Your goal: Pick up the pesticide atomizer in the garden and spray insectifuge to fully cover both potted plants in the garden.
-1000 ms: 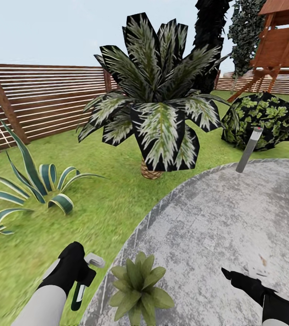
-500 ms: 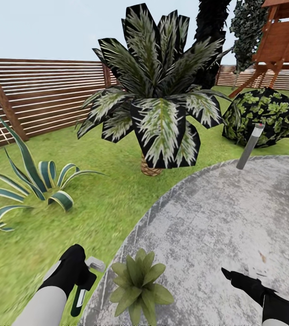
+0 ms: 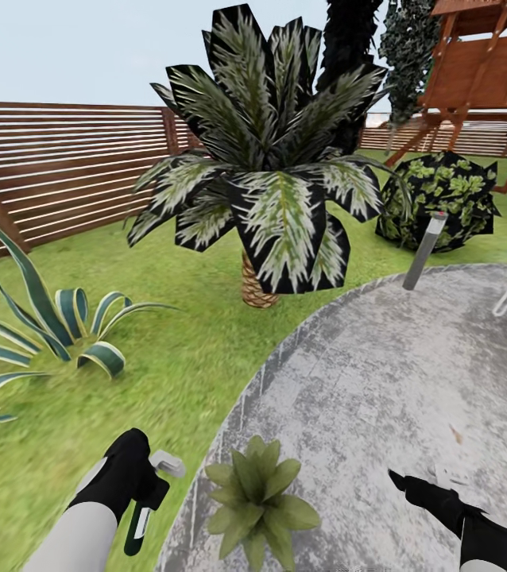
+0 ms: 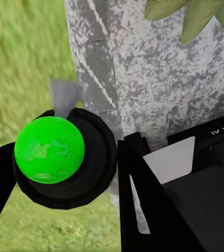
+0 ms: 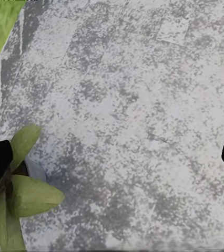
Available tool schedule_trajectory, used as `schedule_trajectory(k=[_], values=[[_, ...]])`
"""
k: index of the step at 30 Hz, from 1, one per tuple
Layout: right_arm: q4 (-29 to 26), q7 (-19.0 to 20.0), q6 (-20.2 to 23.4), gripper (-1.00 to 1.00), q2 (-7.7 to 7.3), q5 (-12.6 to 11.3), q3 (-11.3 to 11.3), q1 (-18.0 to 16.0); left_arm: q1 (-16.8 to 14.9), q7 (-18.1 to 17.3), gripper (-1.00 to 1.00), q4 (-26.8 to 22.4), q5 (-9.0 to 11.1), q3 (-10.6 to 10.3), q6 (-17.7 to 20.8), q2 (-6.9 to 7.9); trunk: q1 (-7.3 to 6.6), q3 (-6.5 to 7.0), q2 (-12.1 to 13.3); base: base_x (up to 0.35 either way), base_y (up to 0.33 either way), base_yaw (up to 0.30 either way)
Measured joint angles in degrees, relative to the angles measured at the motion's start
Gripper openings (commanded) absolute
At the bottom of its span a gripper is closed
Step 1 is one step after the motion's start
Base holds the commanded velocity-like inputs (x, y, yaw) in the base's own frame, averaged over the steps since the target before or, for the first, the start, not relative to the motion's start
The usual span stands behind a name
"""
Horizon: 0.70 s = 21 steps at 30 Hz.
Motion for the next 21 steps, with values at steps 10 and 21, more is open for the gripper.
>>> schedule_trajectory(k=[10,21], values=[[-0.03,0.02,0.02,1.00,0.01,0.00,-0.01,0.00,0.00,0.00,-1.00,0.02,0.00,-0.02,-0.04,0.01,0.00,0.00,0.00,0.000,0.044,-0.287],[-0.02,0.01,0.02,1.00,0.02,0.01,-0.01,-0.02,0.02,0.06,-1.00,-0.01,0.02,-0.01,-0.02,0.02,0.00,0.00,0.00,0.000,0.000,-0.171]])
